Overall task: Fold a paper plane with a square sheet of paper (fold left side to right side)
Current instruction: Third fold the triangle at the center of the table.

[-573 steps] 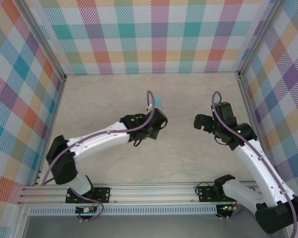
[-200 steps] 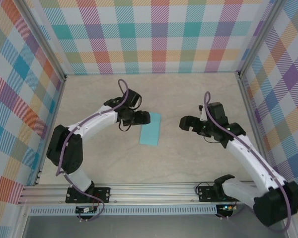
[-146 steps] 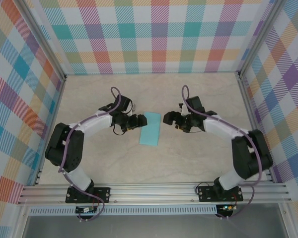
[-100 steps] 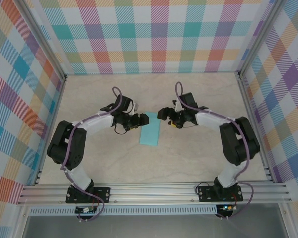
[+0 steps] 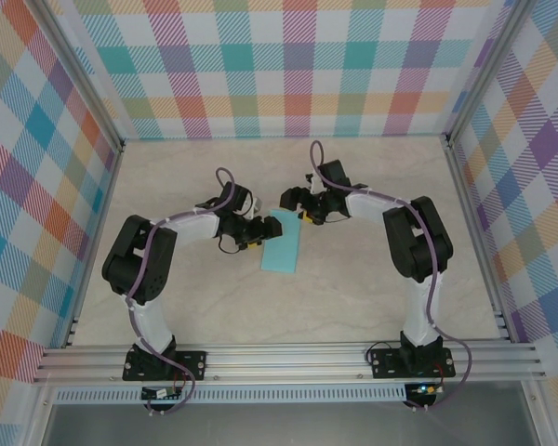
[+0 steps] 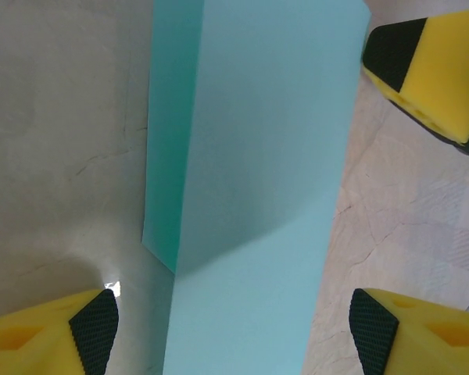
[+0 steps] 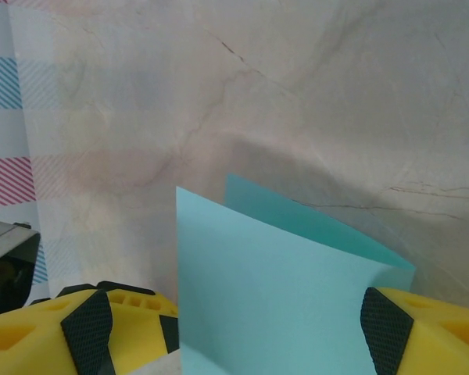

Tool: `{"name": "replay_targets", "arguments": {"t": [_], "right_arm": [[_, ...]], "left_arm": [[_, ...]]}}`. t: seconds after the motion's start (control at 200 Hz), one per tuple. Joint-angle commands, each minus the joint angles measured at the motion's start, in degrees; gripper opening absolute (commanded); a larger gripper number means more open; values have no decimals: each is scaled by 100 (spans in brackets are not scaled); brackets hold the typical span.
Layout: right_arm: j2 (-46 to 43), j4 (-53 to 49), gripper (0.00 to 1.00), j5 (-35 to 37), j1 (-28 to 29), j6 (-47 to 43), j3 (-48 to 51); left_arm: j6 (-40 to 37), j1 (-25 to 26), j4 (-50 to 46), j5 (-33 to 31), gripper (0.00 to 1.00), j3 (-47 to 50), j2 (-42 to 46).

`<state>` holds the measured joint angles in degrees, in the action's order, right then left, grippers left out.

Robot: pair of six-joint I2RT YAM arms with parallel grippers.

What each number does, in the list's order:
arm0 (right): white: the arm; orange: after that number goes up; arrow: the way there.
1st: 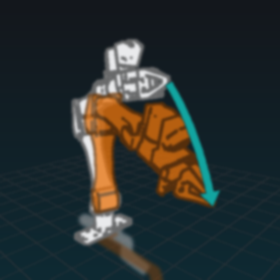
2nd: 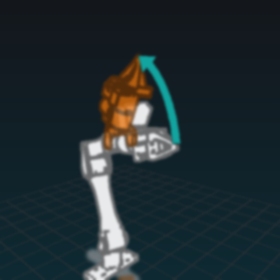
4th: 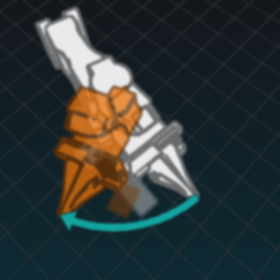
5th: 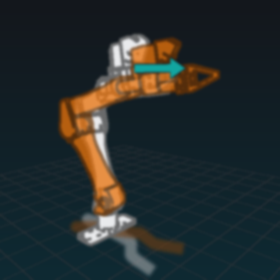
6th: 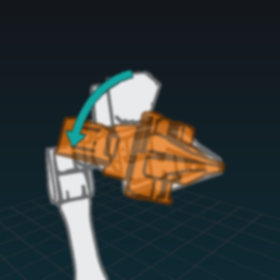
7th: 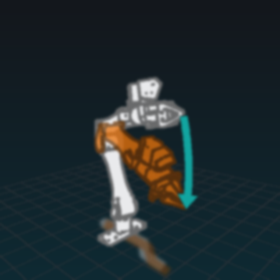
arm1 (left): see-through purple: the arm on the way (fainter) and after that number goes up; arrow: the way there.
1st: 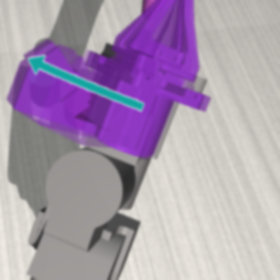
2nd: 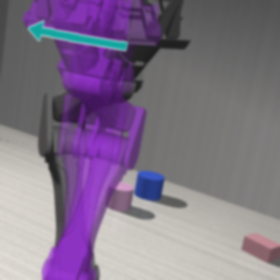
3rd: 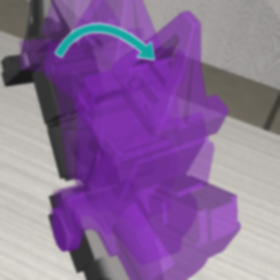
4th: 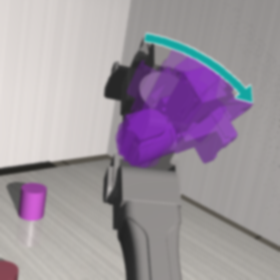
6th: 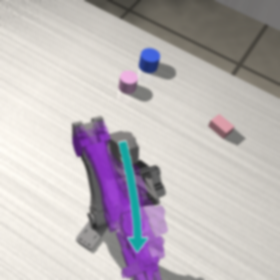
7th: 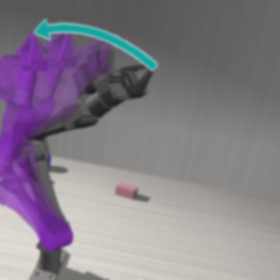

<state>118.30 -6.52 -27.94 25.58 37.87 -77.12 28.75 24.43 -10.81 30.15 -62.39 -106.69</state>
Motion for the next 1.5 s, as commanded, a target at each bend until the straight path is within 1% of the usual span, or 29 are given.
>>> {"name": "replay_targets", "arguments": {"t": [0.0,0.195,0.365,0.535,0.665,0.79,0.915,0.98,1.09,1.24,1.34,1.495], "right_arm": [[144,-200,85,-45,43,-235,-215],[192,-283,85,25,43,-323,-194],[210,-313,85,48,43,-379,-176],[202,-342,85,52,43,-420,-205],[186,-418,86,99,41,-507,-257],[176,-460,86,115,43,-581,-319],[28,-575,88,230,43,-774,-382],[-174,-681,89,421,48,-983,-359],[-702,-741,91,753,49,-1330,-93],[-1703,-647,92,1276,238,-1939,795],[-2461,-430,92,1805,612,-2361,1615],[-3603,231,93,2712,1586,-2887,3032]], "left_arm": [[89,-113,186,278,78,61,-105],[99,-113,193,325,76,92,-141],[148,-105,228,394,69,104,-177],[144,-105,168,397,54,91,-152],[111,-105,88,327,40,145,-91],[141,-105,92,269,30,262,11],[228,-96,116,228,15,364,99],[327,-81,178,227,9,434,159],[531,-39,280,177,6,564,299],[817,25,412,173,3,678,473],[950,69,465,206,2,702,549],[1028,140,422,232,2,657,580]]}}
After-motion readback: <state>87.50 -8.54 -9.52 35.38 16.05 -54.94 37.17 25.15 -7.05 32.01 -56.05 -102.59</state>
